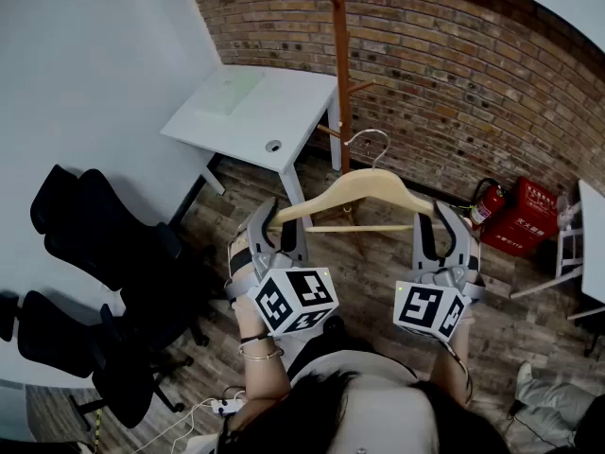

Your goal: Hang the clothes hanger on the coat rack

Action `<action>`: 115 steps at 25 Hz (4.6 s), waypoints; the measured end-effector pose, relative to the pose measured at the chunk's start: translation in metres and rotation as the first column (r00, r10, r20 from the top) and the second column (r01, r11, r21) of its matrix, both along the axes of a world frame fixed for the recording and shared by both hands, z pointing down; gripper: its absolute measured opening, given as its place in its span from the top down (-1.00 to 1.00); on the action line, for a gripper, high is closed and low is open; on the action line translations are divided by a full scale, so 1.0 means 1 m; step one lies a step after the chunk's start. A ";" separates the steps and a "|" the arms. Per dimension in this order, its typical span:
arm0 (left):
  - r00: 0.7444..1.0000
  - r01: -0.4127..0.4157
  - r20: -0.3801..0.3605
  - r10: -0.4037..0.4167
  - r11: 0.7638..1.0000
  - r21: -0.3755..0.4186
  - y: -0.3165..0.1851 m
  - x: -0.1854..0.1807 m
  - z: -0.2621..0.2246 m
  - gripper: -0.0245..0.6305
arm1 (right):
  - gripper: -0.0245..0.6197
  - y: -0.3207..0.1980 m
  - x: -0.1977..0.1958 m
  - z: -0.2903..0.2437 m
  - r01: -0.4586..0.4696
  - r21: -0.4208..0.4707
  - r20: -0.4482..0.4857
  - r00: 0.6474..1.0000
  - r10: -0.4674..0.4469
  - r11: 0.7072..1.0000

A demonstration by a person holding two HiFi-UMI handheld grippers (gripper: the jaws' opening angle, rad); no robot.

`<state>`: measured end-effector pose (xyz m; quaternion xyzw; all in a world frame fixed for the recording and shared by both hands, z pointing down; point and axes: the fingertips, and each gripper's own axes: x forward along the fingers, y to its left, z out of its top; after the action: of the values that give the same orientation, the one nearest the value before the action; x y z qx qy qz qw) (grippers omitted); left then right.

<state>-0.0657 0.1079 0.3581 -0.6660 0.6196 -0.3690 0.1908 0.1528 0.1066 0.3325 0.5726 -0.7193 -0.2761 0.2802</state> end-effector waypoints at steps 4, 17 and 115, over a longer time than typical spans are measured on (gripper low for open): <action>1.000 -0.004 -0.023 0.004 1.000 -0.001 -0.012 -0.013 -0.003 0.51 | 0.56 -0.011 -0.015 -0.001 -0.007 0.006 0.009 1.000 0.007 1.000; 0.998 -0.043 -0.043 0.043 0.999 0.000 -0.034 -0.055 0.001 0.51 | 0.56 -0.025 -0.058 0.002 -0.053 0.009 -0.016 0.998 0.053 0.999; 0.998 0.056 -0.010 -0.056 0.998 0.034 -0.291 -0.040 -0.034 0.51 | 0.56 -0.304 -0.043 -0.026 0.086 0.056 0.028 0.996 -0.088 0.995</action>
<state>-0.1052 -0.1832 0.3241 -0.6467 0.6450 -0.3607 0.1890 0.1101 -0.1978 0.3067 0.5523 -0.7398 -0.2990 0.2413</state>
